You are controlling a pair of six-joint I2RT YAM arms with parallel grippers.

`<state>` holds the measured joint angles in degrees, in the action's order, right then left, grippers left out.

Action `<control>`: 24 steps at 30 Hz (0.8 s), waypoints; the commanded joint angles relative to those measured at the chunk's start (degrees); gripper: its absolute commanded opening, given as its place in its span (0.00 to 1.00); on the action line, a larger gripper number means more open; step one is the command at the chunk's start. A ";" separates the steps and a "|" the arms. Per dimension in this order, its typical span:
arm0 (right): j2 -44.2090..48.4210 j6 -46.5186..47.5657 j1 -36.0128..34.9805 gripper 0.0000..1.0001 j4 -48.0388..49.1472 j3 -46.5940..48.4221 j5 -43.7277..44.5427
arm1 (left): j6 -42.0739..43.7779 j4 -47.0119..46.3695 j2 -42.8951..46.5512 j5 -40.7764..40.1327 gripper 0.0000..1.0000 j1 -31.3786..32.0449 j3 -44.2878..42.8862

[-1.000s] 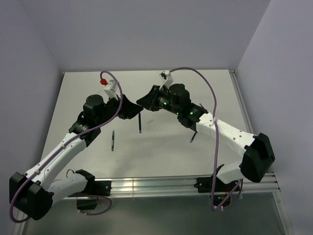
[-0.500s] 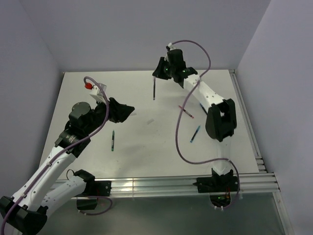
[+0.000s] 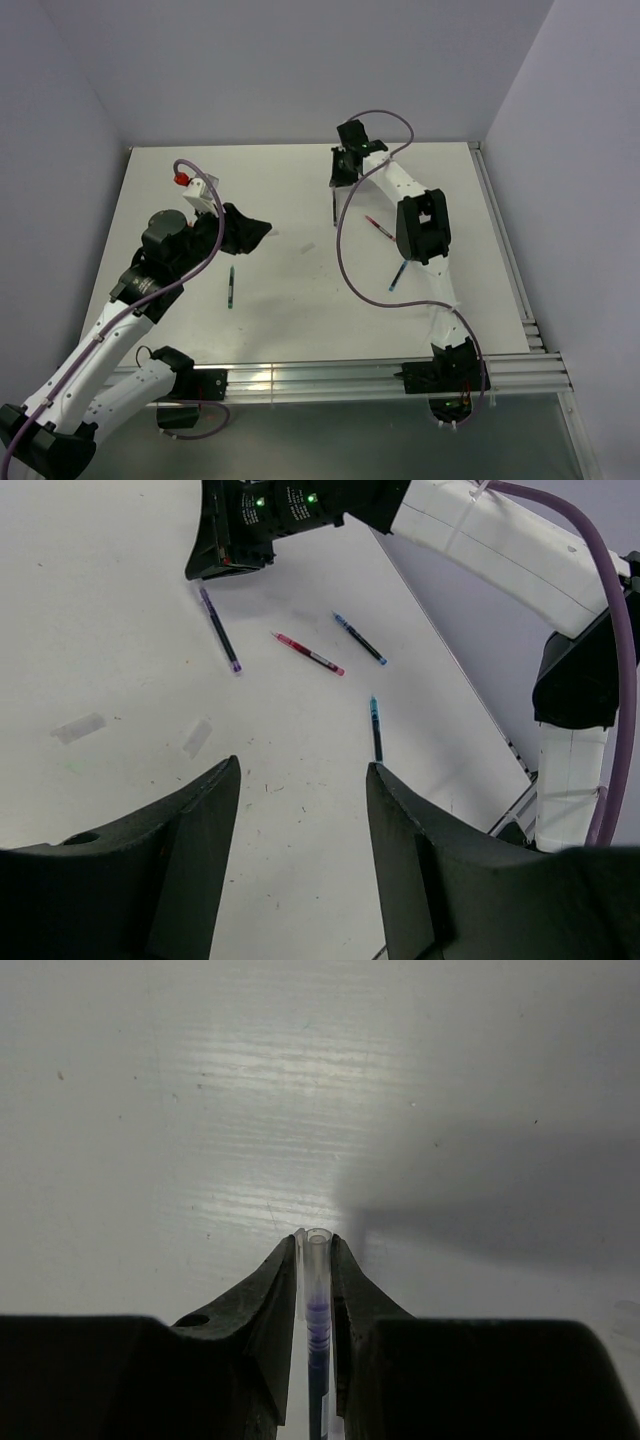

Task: Insert the pens into the pen caps

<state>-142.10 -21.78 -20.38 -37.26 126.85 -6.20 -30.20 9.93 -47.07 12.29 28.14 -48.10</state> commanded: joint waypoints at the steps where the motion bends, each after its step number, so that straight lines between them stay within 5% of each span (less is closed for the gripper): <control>1: 0.42 2.53 -0.27 0.00 -0.54 4.73 2.15 | 1.28 -0.88 1.10 -0.52 0.59 -0.28 -1.74; 19: -3.00 3.76 -0.18 0.01 -0.89 4.90 3.91 | 1.72 -0.79 0.05 -0.08 0.59 -0.46 -1.39; 24: -2.92 4.20 -0.27 0.16 -0.80 4.99 4.87 | 1.89 -0.53 0.13 -0.17 0.59 -0.54 -1.30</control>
<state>-144.81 -18.55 -20.38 -38.57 129.43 -3.01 -29.36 10.63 -47.13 12.14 27.92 -48.10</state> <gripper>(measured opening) 0.226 0.594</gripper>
